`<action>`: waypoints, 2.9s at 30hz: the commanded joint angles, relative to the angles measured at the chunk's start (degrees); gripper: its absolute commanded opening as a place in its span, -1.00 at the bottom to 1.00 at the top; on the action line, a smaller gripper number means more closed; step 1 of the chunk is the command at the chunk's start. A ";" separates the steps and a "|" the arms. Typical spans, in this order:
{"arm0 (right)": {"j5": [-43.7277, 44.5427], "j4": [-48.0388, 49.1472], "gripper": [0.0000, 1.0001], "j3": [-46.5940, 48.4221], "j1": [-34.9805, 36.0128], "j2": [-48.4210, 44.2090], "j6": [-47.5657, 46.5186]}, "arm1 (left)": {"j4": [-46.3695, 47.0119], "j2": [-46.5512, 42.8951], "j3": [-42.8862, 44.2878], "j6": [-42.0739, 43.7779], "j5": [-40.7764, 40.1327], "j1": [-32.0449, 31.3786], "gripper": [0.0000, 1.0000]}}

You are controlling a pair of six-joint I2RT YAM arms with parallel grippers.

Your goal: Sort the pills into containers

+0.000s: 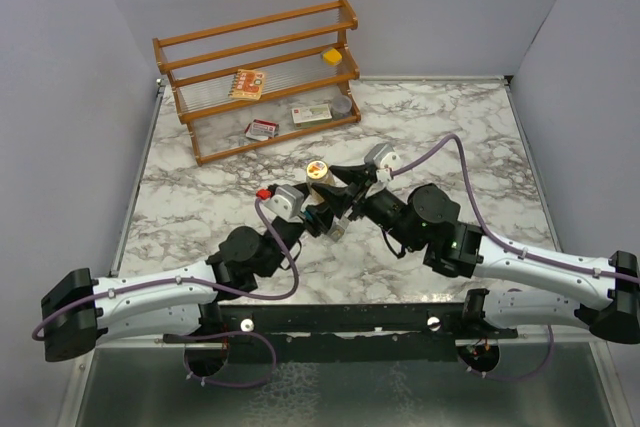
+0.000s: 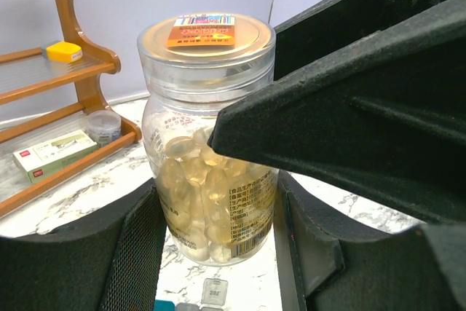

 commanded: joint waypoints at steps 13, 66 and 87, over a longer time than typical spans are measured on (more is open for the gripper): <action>-1.19 -6.98 -0.97 -2.44 0.37 1.18 1.14 | 7.92 -6.55 0.33 -1.42 8.21 -0.81 -0.20; 13.58 -3.56 -0.97 -4.62 0.37 0.54 -1.38 | -7.51 -9.73 -3.06 -2.07 -0.90 -0.85 0.98; 5.96 60.03 -0.97 -40.38 -23.02 9.12 -1.90 | -11.57 -14.45 -8.92 -3.77 -3.15 -0.82 0.98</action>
